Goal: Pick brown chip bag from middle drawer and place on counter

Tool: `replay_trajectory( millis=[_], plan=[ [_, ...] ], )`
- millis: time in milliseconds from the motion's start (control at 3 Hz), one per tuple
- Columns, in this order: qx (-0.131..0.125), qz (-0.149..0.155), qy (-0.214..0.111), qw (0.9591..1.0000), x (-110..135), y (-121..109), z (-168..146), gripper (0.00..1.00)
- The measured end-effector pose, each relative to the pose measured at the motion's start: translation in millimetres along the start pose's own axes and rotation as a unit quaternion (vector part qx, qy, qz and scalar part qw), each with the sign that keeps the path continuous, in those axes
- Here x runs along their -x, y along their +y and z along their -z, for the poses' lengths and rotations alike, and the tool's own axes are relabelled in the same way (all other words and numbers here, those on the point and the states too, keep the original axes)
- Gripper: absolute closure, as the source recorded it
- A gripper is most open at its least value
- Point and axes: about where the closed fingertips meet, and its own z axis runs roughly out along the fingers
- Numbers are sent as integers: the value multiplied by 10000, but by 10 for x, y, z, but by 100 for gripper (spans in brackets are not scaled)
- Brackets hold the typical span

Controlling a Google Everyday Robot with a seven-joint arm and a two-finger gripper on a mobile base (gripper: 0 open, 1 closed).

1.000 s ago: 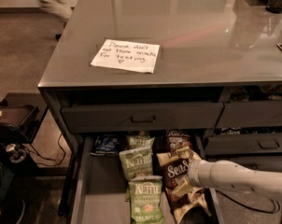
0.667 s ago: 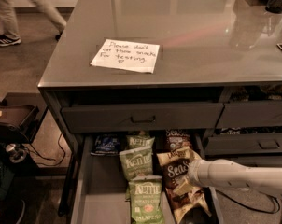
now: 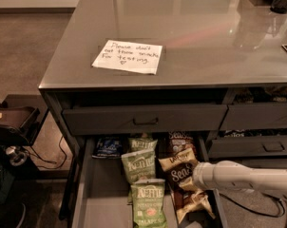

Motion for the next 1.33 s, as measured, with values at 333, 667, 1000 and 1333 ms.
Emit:
replay_trajectory(
  millis=[333, 667, 1000, 1333],
  plan=[
    [104, -12, -85, 9999, 74, 34, 38, 64],
    [189, -15, -272, 9995, 225, 83, 174, 88],
    [273, 23, -523, 9983, 408, 136, 344, 100],
    [313, 101, -755, 9966, 576, 183, 529, 100]
  ],
)
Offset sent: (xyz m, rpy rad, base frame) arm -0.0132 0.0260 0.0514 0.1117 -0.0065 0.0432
